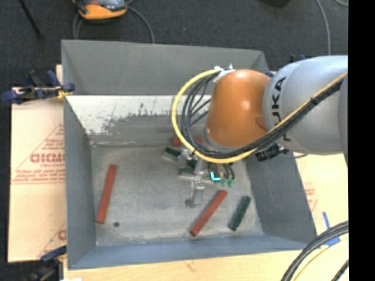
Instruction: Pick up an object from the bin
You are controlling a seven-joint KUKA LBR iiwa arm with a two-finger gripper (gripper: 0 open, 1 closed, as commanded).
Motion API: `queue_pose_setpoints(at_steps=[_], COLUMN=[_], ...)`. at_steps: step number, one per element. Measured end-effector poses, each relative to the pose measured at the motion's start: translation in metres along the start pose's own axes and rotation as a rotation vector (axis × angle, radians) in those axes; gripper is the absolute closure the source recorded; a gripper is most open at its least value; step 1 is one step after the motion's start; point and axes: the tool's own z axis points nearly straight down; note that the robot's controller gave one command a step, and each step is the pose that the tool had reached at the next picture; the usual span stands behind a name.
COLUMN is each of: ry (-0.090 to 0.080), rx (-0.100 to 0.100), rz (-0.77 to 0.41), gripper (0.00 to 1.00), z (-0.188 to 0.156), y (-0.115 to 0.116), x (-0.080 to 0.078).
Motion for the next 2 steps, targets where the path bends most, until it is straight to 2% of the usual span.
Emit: queue_pose_setpoints(at_steps=[1,2], ry=[-0.007,-0.013], rx=[0.0,-0.002], rz=[0.001,0.02], gripper=[0.0,0.0], z=[-0.004,0.03], y=[0.0,-0.025], x=[-0.002,0.018])
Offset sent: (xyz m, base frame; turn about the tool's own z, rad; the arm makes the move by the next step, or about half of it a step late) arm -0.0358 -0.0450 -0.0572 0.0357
